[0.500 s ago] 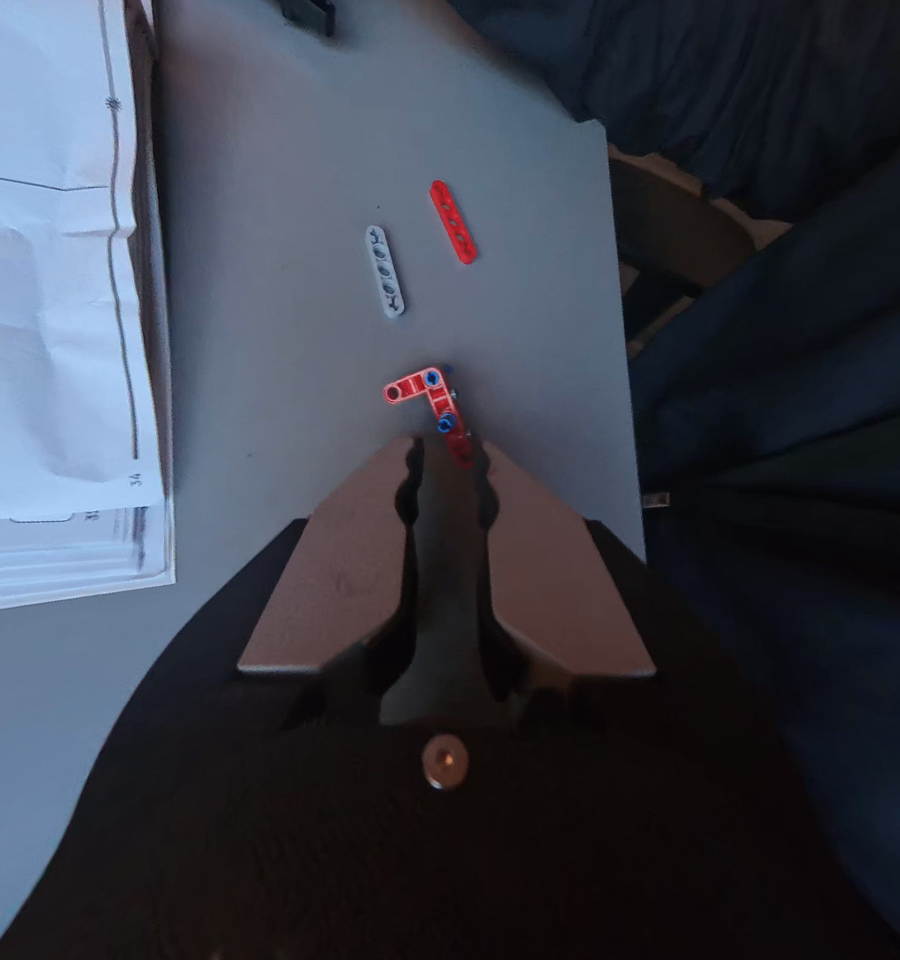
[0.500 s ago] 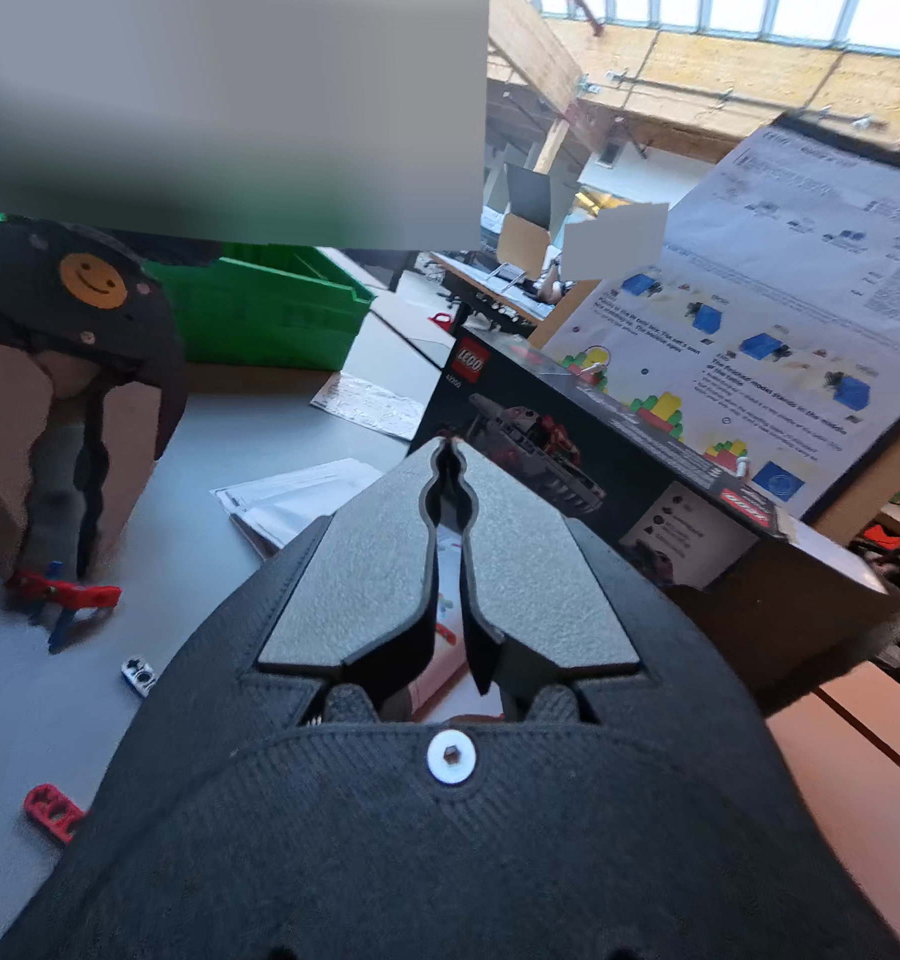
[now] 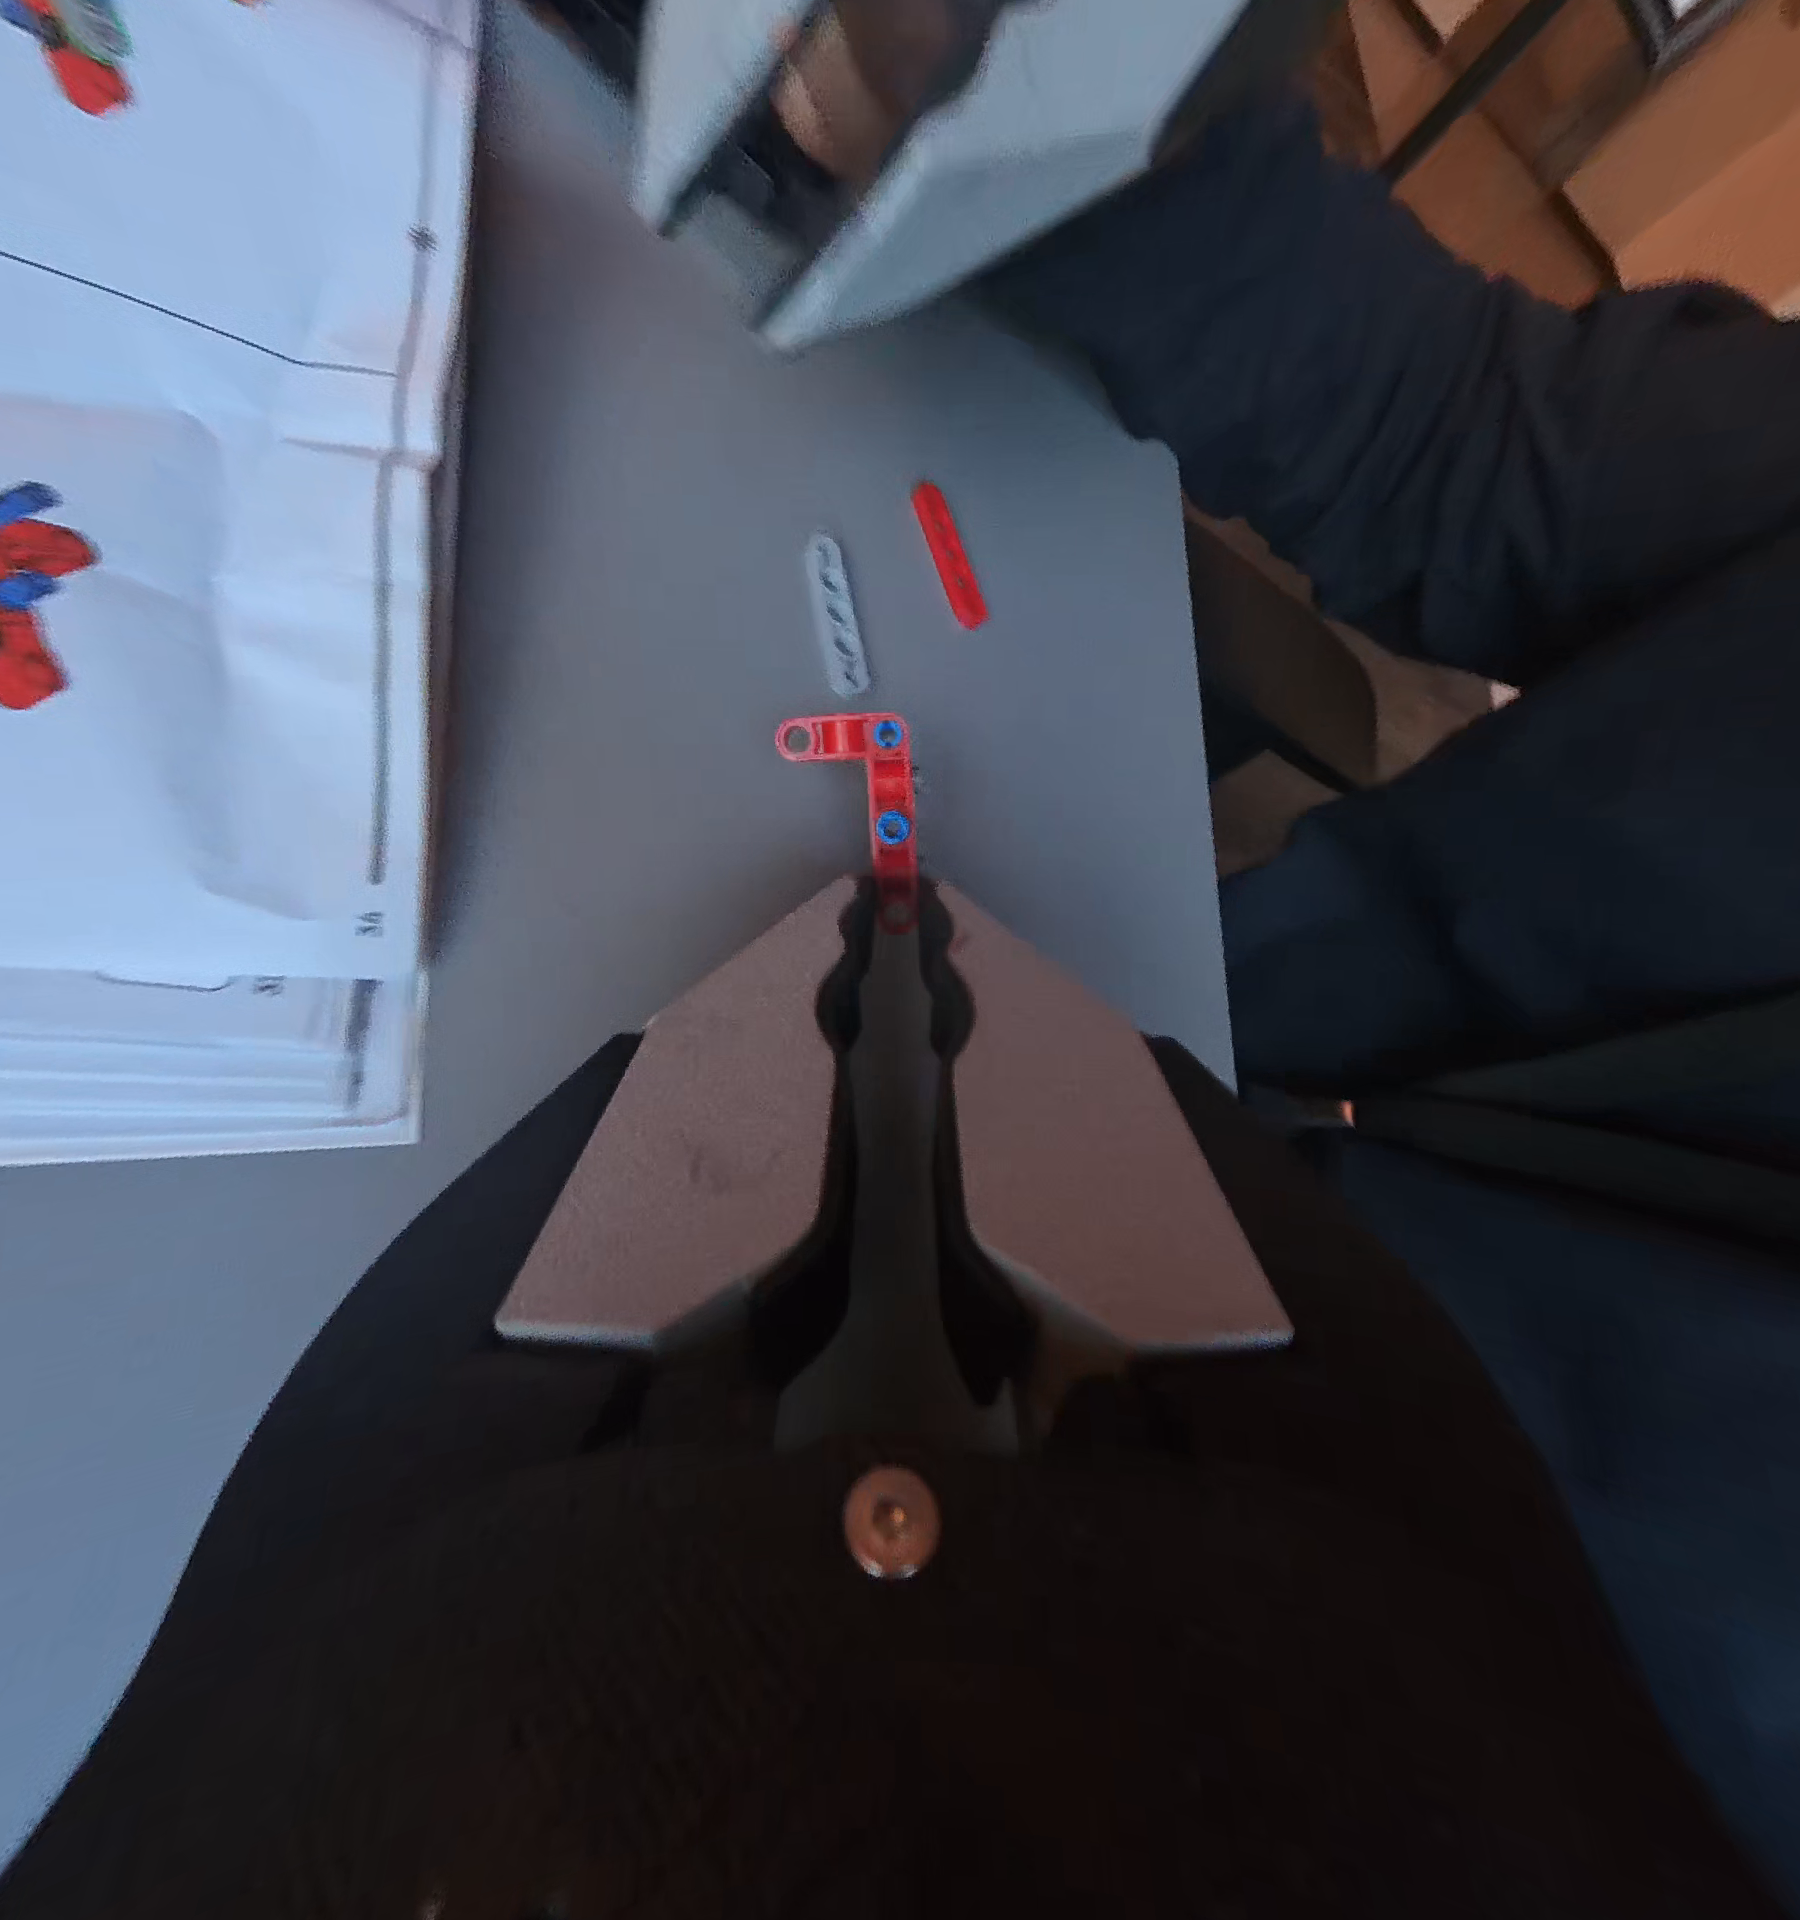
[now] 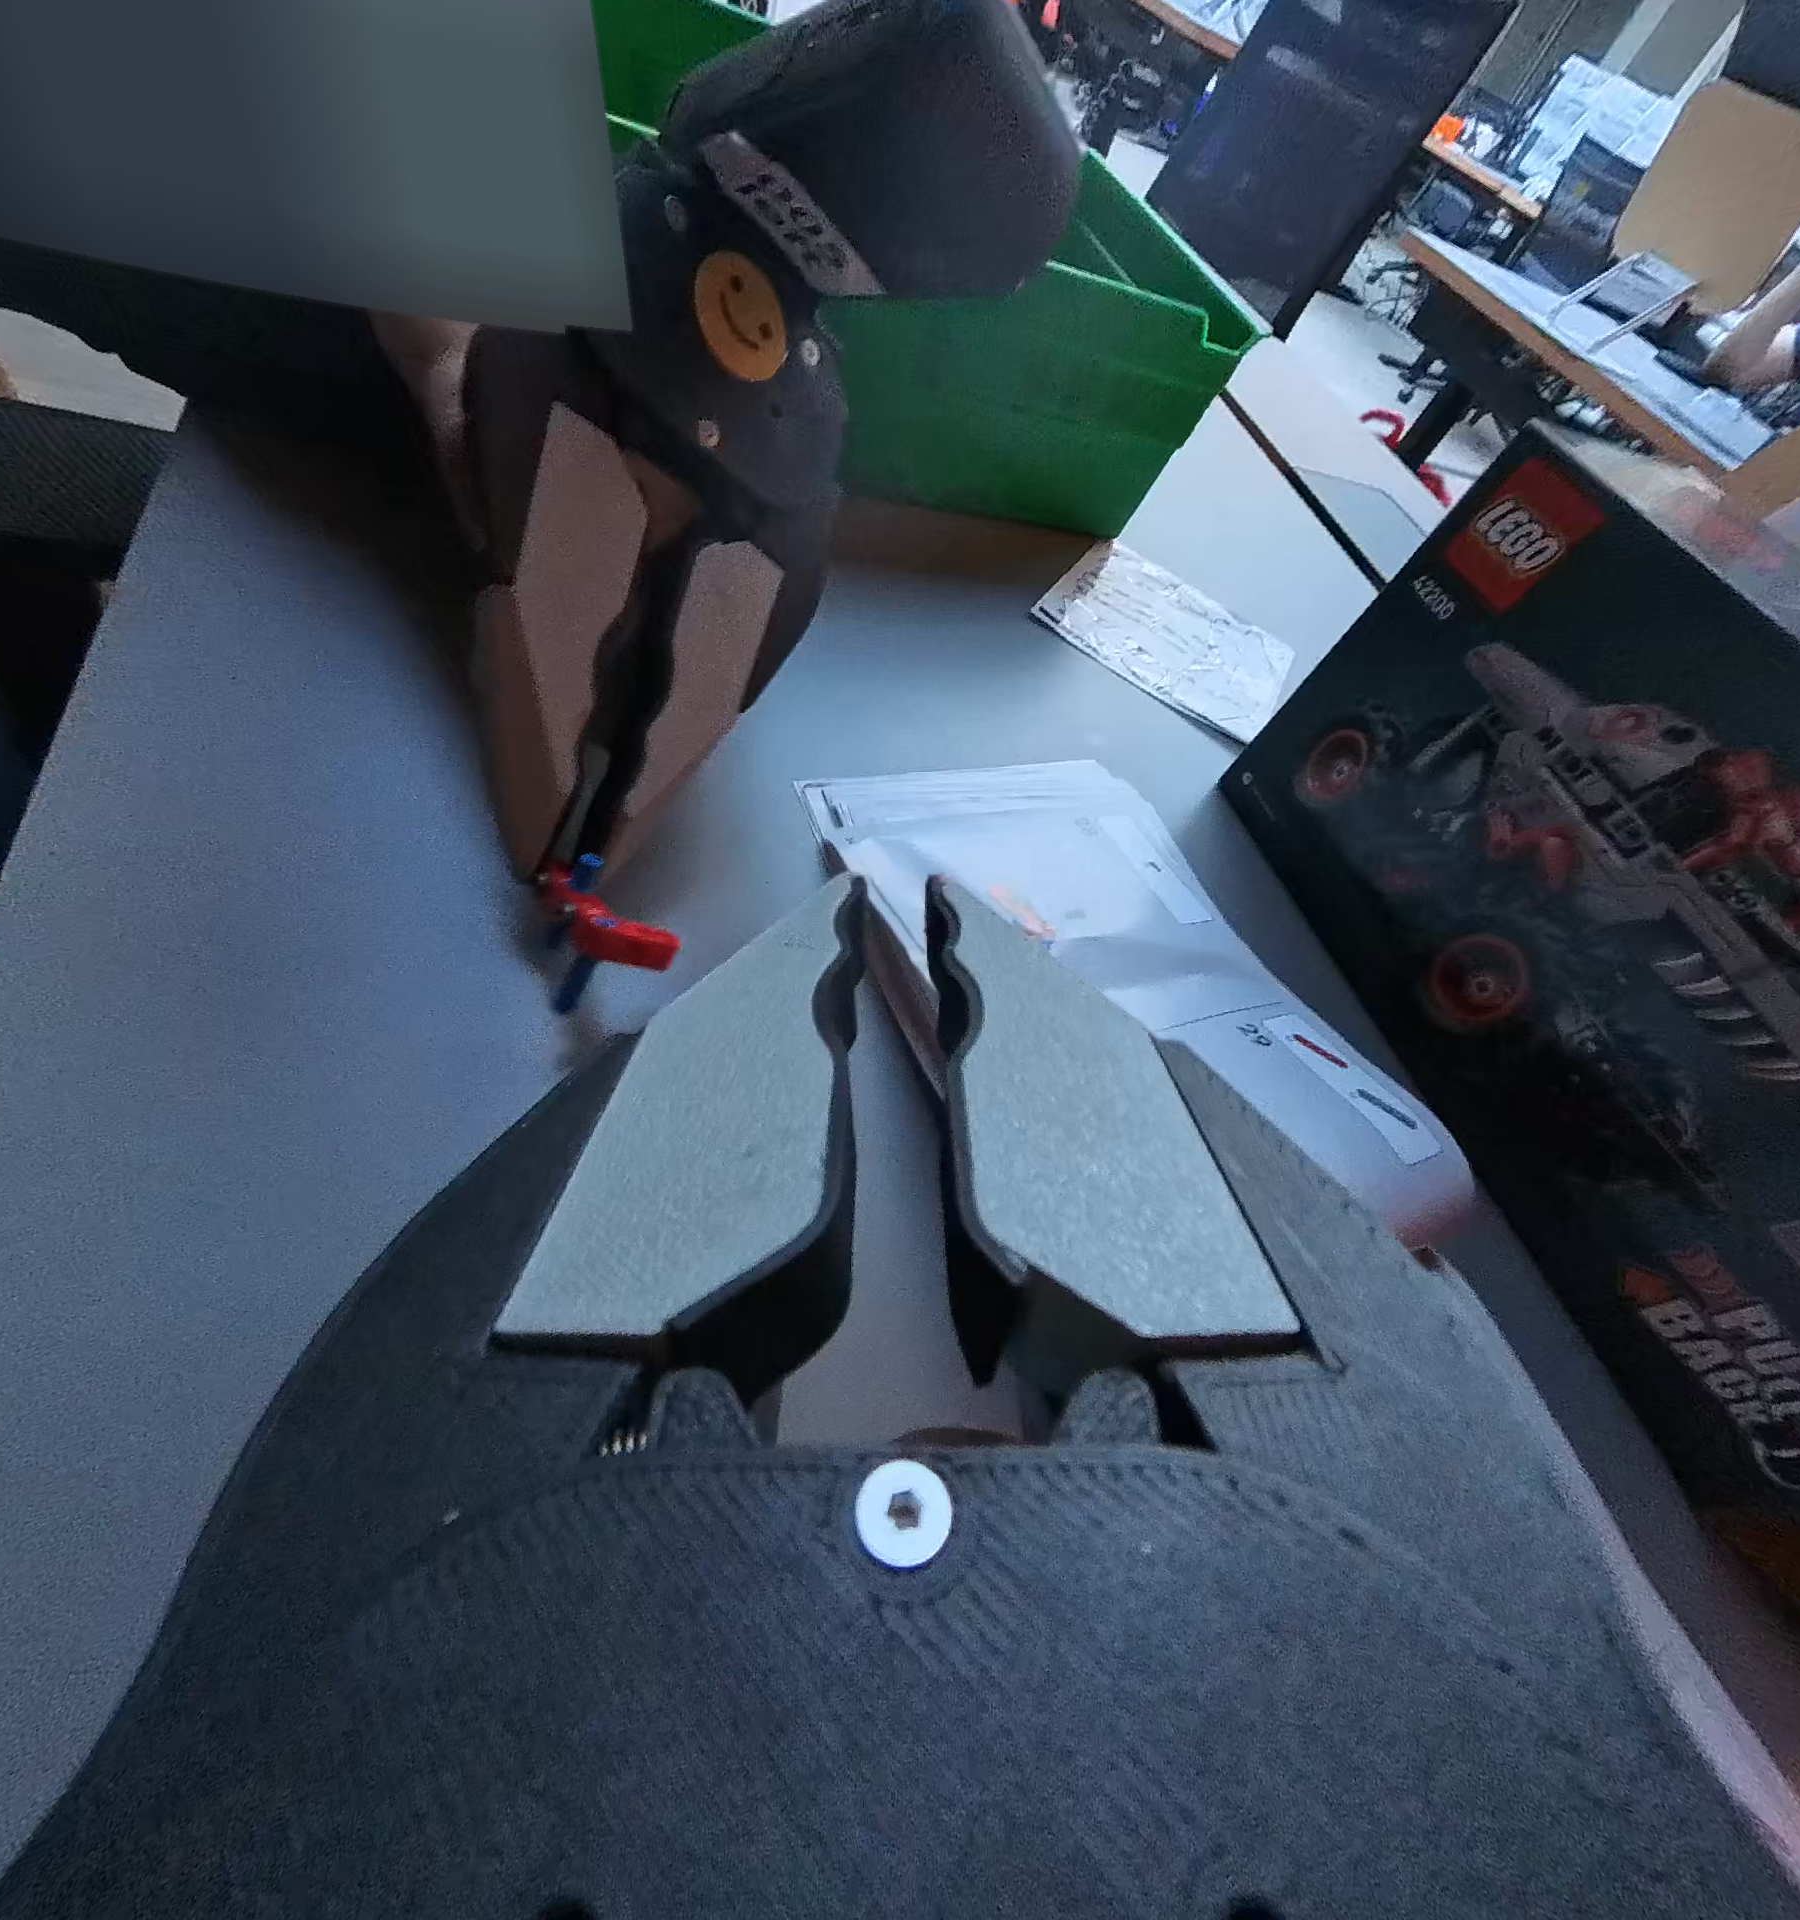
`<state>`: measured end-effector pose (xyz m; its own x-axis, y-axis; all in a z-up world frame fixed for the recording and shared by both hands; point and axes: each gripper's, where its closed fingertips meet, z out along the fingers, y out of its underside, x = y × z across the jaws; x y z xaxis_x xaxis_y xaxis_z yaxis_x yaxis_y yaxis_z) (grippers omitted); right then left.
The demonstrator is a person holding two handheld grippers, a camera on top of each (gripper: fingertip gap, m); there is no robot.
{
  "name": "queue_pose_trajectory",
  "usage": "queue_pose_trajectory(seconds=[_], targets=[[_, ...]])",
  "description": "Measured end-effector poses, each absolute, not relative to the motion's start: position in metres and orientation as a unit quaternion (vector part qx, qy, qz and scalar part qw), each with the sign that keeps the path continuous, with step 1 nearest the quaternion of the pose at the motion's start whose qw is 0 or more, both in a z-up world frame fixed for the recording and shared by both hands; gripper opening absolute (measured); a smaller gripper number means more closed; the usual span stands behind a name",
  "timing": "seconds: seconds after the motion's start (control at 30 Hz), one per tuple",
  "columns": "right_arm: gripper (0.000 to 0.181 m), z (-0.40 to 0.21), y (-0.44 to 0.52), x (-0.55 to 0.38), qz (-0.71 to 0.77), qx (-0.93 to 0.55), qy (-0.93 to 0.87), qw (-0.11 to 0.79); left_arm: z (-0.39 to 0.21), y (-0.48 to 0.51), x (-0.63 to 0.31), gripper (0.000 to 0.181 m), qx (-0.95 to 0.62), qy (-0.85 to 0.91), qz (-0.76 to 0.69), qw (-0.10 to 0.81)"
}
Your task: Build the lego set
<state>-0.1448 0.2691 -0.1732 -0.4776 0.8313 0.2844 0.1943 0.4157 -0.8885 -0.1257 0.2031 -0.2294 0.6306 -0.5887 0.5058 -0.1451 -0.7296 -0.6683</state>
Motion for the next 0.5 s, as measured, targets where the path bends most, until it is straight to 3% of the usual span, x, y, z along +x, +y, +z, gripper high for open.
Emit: queue_pose_trajectory(seconds=[0.37,0.5], targets=[[0.029,-0.175,0.238,-0.125,0.487,-0.312,-0.770,0.268,-0.188,0.217,-0.139,0.005,-0.778,0.108,-0.512,0.349],[0.038,-0.178,0.240,-0.134,0.456,-0.315,-0.771,0.314,-0.185,0.217,-0.138,0.005,-0.770,0.099,-0.527,0.346]])
